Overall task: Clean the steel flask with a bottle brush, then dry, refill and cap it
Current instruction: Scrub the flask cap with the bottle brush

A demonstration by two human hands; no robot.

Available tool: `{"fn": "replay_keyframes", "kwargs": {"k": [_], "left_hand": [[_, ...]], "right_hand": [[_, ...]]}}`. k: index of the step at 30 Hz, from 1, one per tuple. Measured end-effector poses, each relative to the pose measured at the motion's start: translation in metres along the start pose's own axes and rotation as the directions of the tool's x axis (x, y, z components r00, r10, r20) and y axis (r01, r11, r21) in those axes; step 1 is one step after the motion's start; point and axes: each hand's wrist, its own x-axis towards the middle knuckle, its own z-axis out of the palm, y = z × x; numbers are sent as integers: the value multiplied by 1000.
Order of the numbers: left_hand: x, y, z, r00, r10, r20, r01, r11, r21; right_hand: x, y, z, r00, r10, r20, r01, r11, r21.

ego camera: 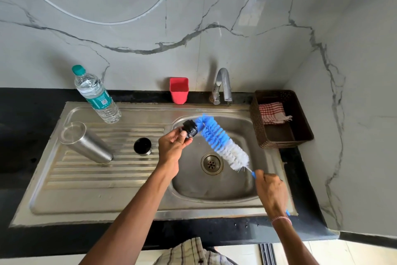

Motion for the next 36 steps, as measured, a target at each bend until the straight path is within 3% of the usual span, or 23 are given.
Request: {"fn": "replay_keyframes", "kwargs": {"k": [5,12,19,25,32,36], "left_hand": [[-5,-5,9,992,30,120,-45,991,125],[3,-1,-8,999,33,-12,-32,994,102],[-10,-11,-1,989,142,44,-148,902,405],[-3,7,-18,972,234,21,-225,900,374],[-15,8,-7,944,159,289,-242,929,279],[-16,19,-11,908,182,378,-250,958,140]], "right_hand": [[8,-26,1,1000,-18,-1,18,999,32],[0,12,1,999,-33,2,33,998,-55],[11,-31,0,998,-55,-10,54,996,-69],[-2,3,-16,998,2,58,1,998,-58],[21,-18,-6,994,-88,67,86,996,24],[26,6,-4,966,-176,190,184,983,-26]]}}
